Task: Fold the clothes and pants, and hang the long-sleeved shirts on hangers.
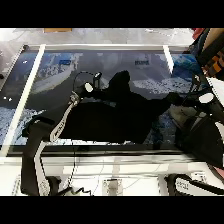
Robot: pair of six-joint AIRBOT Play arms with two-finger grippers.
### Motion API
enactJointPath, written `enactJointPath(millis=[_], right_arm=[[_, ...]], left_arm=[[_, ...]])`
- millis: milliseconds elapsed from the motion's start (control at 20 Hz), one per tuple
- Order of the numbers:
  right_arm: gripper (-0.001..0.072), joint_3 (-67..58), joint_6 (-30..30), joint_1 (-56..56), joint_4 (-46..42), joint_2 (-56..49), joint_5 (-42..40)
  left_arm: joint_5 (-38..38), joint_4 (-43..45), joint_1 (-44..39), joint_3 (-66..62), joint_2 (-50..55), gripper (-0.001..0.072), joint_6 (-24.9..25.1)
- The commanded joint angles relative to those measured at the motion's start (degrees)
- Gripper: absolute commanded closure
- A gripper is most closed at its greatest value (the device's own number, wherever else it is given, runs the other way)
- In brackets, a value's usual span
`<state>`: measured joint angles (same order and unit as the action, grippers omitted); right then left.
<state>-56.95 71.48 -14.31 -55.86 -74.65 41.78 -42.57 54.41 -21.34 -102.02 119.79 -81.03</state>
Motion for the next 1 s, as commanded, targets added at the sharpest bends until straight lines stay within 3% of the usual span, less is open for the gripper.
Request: enactJointPath(millis=[0,150,250,400,600,700,950], right_arm=[[0.0684,0.0,-0.2,0.0,-0.5,0.0,0.5],[0.0684,0.0,-0.1,0.0,-1.6,0.0,0.5],[0.0684,0.0,-0.1,0.0,-1.6,0.0,0.3],[0.0684,0.0,-0.1,0.0,-1.6,0.0,-0.8],[0.0684,0.0,-0.2,0.0,-1.6,0.0,-0.8],[0.0684,0.0,-0.2,0.0,-1.5,0.0,-0.8],[0.0684,0.0,-0.2,0.1,-1.3,0.0,1.1]], left_arm=[[1.8,-0.4,0.9,-0.1,-1.6,0.0701,-0.2],[0.0,2.2,3.5,-0.1,-6.1,0.0701,-0.2],[-2.4,9.0,4.9,-0.1,-10.6,0.0701,-0.2],[-6.4,29.1,6.7,-0.1,-18.7,0.0700,-0.2],[-5.7,55.8,11.0,-0.1,-27.6,0.0700,-0.2],[-5.1,59.5,14.6,-0.1,-29.9,0.0699,-0.2],[-5.0,59.3,22.9,0.0,-29.4,0.0699,-0.2]])
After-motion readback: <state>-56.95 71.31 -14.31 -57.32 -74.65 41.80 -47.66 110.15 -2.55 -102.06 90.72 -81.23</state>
